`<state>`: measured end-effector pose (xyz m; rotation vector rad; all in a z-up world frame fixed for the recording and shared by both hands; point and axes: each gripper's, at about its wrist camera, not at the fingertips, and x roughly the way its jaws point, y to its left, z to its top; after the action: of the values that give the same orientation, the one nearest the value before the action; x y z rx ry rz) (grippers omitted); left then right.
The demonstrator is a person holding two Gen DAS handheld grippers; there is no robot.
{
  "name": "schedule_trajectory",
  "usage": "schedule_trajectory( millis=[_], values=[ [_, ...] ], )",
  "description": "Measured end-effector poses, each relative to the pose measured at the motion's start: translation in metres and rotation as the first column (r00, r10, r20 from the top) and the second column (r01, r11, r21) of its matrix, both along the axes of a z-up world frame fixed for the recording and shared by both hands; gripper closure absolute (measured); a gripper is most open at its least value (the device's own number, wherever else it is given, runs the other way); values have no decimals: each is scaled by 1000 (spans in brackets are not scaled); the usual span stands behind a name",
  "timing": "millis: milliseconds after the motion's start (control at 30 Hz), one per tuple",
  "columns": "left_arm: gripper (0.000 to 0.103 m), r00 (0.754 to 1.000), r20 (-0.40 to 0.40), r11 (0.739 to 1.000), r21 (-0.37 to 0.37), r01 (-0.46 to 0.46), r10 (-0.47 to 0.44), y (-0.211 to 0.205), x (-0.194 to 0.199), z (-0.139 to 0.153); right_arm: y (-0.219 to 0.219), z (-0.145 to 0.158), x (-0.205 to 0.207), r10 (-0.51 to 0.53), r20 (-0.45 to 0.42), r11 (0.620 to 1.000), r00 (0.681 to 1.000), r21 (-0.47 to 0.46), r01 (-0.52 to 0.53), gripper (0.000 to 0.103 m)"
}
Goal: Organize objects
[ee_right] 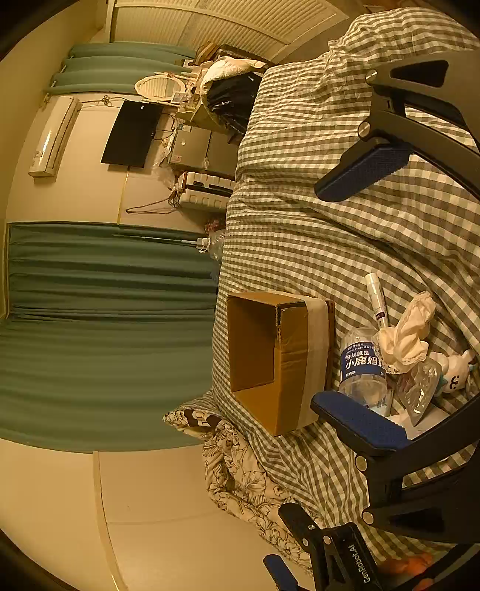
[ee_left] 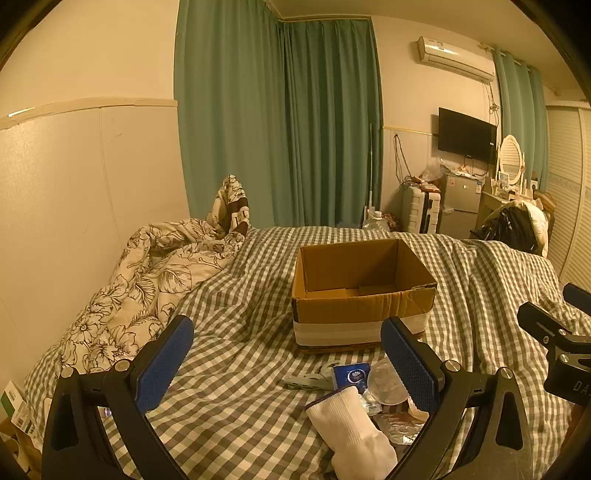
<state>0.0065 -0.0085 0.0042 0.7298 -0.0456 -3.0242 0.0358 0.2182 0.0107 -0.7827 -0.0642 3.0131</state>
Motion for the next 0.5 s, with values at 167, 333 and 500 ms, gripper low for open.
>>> schedule_trajectory(
  millis=[167,333,500],
  values=[
    [0,1000,4,1000,-3,0,0,1,-1,-2,-1,1,2,-2,1,1000,1000,8,2,0],
    [0,1000,6,1000,-8,3,-2,4,-2,-2,-2,1,2,0,3,1000,1000,13,0,0],
    [0,1000,5,1000,-10,4,-4,6,-2,-3,-1,1,3,0,3,1000,1000,12,0,0]
  ],
)
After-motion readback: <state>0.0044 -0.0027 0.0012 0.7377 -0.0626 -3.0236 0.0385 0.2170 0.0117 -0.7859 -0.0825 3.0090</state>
